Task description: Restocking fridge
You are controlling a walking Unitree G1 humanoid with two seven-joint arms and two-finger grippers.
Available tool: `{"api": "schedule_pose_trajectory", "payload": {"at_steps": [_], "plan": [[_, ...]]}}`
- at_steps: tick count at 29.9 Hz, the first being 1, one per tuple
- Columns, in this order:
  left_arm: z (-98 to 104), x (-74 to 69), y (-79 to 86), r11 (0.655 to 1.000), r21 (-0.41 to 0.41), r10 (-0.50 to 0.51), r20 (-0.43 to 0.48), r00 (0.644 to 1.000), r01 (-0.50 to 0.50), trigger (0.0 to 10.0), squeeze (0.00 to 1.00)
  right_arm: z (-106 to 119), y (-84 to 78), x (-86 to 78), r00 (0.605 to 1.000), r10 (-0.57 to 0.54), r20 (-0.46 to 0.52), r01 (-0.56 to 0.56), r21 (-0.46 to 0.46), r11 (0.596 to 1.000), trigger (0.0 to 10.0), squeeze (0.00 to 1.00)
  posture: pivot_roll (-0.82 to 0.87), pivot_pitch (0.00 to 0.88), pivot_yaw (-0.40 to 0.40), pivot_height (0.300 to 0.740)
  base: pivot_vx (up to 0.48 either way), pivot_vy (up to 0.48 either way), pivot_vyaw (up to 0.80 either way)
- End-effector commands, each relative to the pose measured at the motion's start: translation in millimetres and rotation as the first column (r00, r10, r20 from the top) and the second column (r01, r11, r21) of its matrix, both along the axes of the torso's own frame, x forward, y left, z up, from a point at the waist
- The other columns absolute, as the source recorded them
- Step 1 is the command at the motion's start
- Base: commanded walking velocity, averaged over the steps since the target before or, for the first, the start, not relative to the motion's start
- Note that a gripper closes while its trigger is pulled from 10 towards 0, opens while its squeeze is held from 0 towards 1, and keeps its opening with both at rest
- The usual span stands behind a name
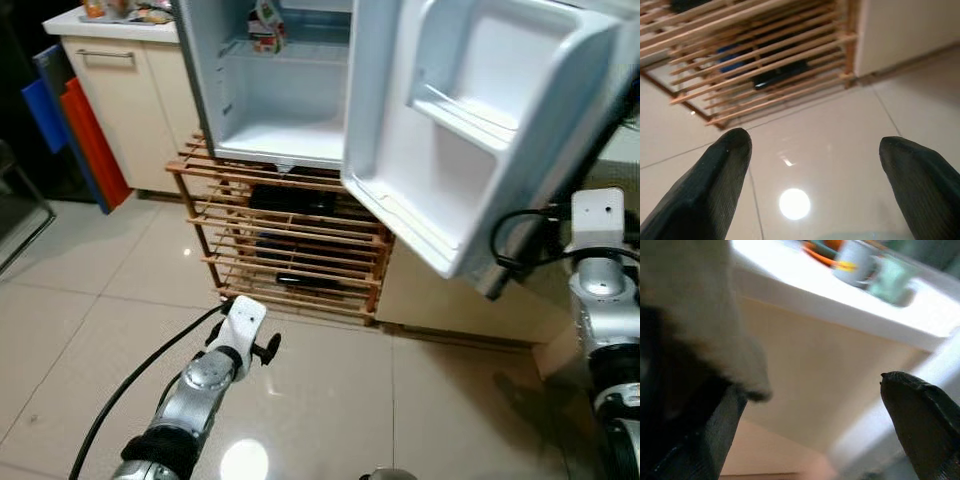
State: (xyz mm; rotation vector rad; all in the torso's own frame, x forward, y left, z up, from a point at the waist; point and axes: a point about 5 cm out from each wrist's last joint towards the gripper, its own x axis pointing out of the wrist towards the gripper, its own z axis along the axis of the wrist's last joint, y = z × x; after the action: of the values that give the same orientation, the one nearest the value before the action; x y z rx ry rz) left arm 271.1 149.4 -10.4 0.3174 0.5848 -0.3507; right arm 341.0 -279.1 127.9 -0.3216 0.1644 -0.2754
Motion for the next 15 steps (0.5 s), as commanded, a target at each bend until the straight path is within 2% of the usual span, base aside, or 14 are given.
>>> {"api": "schedule_pose_trajectory", "payload": {"at_steps": [1,3,4,6,7,8,9,10,11,13,15], "plan": [[-2,-0.7,1.4,0.999,0.025,-0.025,-0.019,1.000,0.026,10.0,0.00,22,37.1,8.5,0.970,0.217,0.109,-0.222,0.046,0.974,10.0,0.00,-0.24,0.000,0.036,0.740,0.000,0.000,0.00],[-6,-3.1,1.4,0.998,0.049,-0.043,-0.044,0.998,0.045,10.0,0.00,27,68.2,-1.1,0.900,0.414,0.136,-0.430,0.133,0.893,10.0,0.00,-0.24,0.000,0.037,0.740,0.000,0.000,0.00],[-10,-5.6,2.1,0.996,0.065,-0.051,-0.063,0.997,0.055,10.0,0.00,30,83.1,-9.7,0.851,0.503,0.147,-0.524,0.182,0.832,10.0,0.00,-0.24,0.000,0.037,0.740,0.000,0.000,0.00],[-16,-10.2,4.1,0.994,0.086,-0.062,-0.096,0.993,0.071,10.0,0.00,36,102.2,-24.9,0.769,0.618,0.163,-0.638,0.243,0.730,10.0,0.00,-0.25,0.000,0.036,0.740,0.000,0.000,0.00],[-16,-10.2,4.1,0.994,0.086,-0.062,-0.096,0.993,0.071,10.0,0.00,36,102.2,-24.9,0.769,0.618,0.163,-0.638,0.243,0.730,10.0,0.00,-0.25,0.000,0.036,0.740,0.000,0.000,0.00],[-18,-12.2,5.1,0.993,0.093,-0.066,-0.110,0.992,0.076,10.0,0.00,38,108.8,-31.1,0.735,0.657,0.169,-0.676,0.263,0.688,10.0,0.00,-0.25,0.000,0.036,0.740,0.000,0.000,0.00],[-18,-12.2,5.1,0.993,0.093,-0.066,-0.110,0.992,0.076,10.0,0.00,38,108.8,-31.1,0.735,0.657,0.169,-0.676,0.263,0.688,10.0,0.00,-0.25,0.000,0.036,0.740,0.000,0.000,0.00],[-23,-16.3,6.8,0.992,0.097,-0.070,-0.136,0.988,0.084,10.0,0.00,42,116.8,-42.5,0.673,0.719,0.177,-0.733,0.293,0.614,10.0,0.00,-0.25,0.000,0.038,0.740,0.000,0.000,0.00],[-23,-16.3,6.8,0.992,0.097,-0.070,-0.136,0.988,0.084,10.0,0.00,42,116.8,-42.5,0.673,0.719,0.177,-0.733,0.293,0.614,10.0,0.00,-0.25,0.000,0.038,0.740,0.000,0.000,0.00],[-36,-30.3,9.6,0.987,0.108,-0.094,-0.207,0.974,0.118,10.0,0.00,49,126.8,-73.8,0.508,0.842,0.182,-0.828,0.372,0.419,10.0,0.00,-0.26,0.000,0.040,0.740,0.000,0.000,0.00],[-36,-30.3,9.6,0.987,0.108,-0.094,-0.207,0.974,0.118,10.0,0.00,49,126.8,-73.8,0.508,0.842,0.182,-0.828,0.372,0.419,10.0,0.00,-0.26,0.000,0.040,0.740,0.000,0.000,0.00]]}}
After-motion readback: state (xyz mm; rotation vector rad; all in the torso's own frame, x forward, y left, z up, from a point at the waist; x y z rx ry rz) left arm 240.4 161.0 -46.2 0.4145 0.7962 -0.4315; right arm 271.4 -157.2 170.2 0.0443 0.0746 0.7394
